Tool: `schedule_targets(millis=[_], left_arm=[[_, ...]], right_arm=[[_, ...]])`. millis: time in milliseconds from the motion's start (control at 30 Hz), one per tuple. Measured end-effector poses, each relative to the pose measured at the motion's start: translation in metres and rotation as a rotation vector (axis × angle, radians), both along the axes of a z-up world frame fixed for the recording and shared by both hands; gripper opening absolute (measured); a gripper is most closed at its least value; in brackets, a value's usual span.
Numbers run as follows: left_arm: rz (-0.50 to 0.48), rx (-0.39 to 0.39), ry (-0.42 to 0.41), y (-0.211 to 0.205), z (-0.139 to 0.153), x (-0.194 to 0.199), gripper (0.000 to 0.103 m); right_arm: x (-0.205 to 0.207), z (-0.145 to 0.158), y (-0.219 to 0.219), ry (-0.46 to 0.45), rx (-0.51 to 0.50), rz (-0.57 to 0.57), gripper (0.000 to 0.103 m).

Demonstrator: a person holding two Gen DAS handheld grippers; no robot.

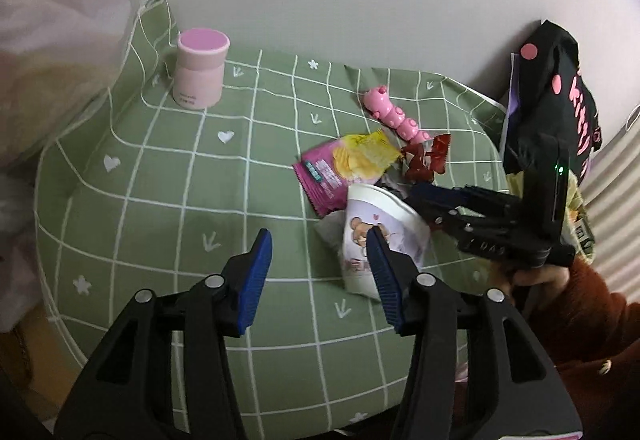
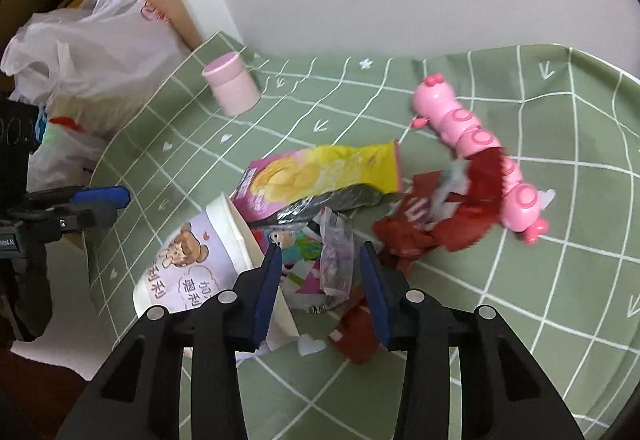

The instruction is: Collect trash

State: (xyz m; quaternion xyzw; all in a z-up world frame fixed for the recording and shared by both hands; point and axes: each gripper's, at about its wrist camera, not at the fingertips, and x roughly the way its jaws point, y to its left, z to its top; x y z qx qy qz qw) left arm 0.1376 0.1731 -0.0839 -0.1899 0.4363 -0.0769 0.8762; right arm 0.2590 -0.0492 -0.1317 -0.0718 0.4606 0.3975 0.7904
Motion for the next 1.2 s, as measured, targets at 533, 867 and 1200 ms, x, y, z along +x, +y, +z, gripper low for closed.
schedule_targets(millis=[533,867,1200], left_arm=[[-0.059,0.095,0.066,-0.036,-0.026,0.010,0.051],[-0.003,-0.032,0.029,-0.003,-0.015,-0.004,0.051],[-0.091,-0.055,0.087,-0.040,-0.035,0.015,0.056]], right_arm=[[-0.006,0.009,-0.046,-0.025,-0.019,-0.114,0.038],[-0.002,-0.010,0.000,0.006,-0.024,-0.034,0.008],[-0.027,0.012,-0.095,-0.084,-0.089,-0.269,0.007]])
